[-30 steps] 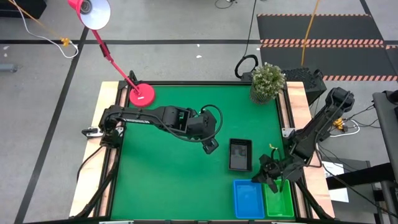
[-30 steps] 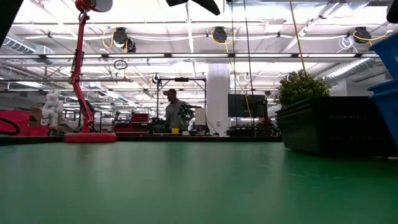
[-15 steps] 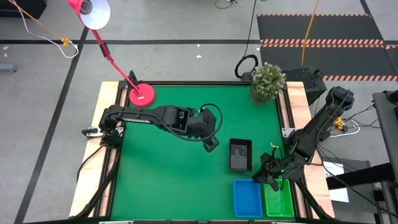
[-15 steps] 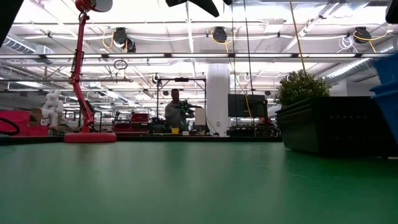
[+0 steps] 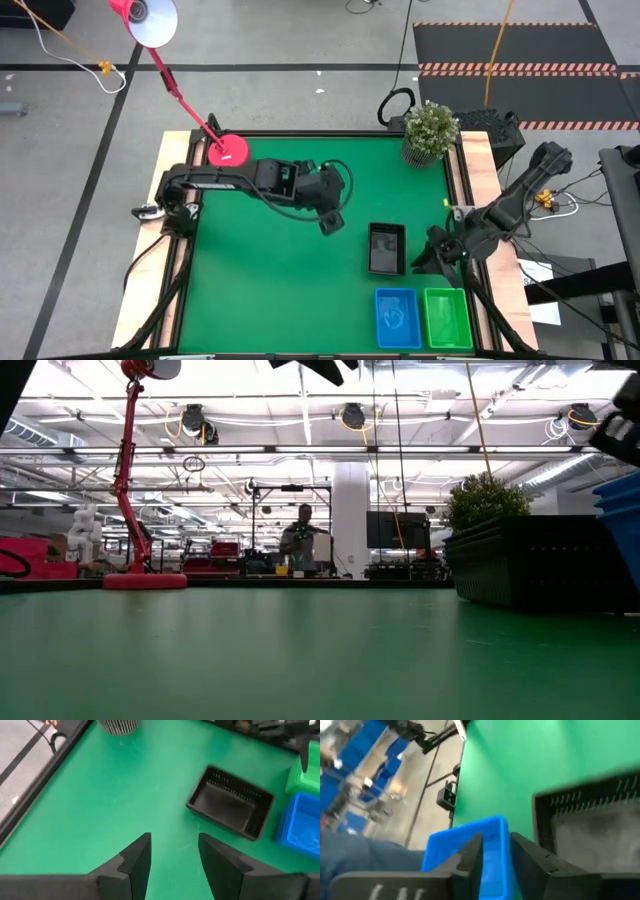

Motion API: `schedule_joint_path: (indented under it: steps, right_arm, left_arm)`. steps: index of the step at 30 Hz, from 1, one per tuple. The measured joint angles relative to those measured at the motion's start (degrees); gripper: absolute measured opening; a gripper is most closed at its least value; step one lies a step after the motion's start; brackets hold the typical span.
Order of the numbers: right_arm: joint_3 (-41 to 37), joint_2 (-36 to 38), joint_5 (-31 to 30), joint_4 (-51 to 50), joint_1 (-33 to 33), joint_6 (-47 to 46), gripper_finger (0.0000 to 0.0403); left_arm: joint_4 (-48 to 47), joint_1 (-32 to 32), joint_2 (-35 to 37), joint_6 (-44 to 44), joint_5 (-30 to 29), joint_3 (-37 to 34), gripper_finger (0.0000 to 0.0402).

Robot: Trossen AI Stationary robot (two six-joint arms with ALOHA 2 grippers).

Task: Stack baskets by color
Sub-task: Return to Home Position

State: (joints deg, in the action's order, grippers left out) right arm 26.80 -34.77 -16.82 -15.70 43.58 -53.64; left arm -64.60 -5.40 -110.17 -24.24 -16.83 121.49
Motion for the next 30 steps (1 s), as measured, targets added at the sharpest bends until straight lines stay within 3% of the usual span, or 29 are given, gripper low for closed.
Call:
schedule_joint_path:
  steps: [4,7,12,15,22,30]
  right_arm:
    - [2.1,3.0,3.7,0.2,-3.5,16.7,0.0053]
    - [2.8,5.1,3.3,2.0,-5.4,28.4,0.0011]
    - [2.8,7.9,-1.2,5.6,-10.5,40.4,0.0011]
    - [2.8,9.4,-1.3,7.8,-13.8,46.5,0.0003]
    - [2.8,11.8,-1.1,8.1,-20.7,52.5,0.0001]
    - [2.1,12.3,-1.0,8.2,-27.2,54.4,0.0]
  left_arm:
    - [-3.1,2.1,1.3,-0.1,-0.1,0.0,0.0156]
    - [-4.7,3.4,2.6,1.7,0.2,0.0,0.0123]
    - [-6.8,4.9,5.1,7.5,1.6,-0.2,0.0028]
    - [-4.7,6.7,7.6,11.3,1.7,-2.3,0.0009]
    - [10.5,12.8,17.7,18.9,8.5,-19.3,0.0003]
    - [29.4,17.9,31.2,19.4,17.8,-41.7,0.0004]
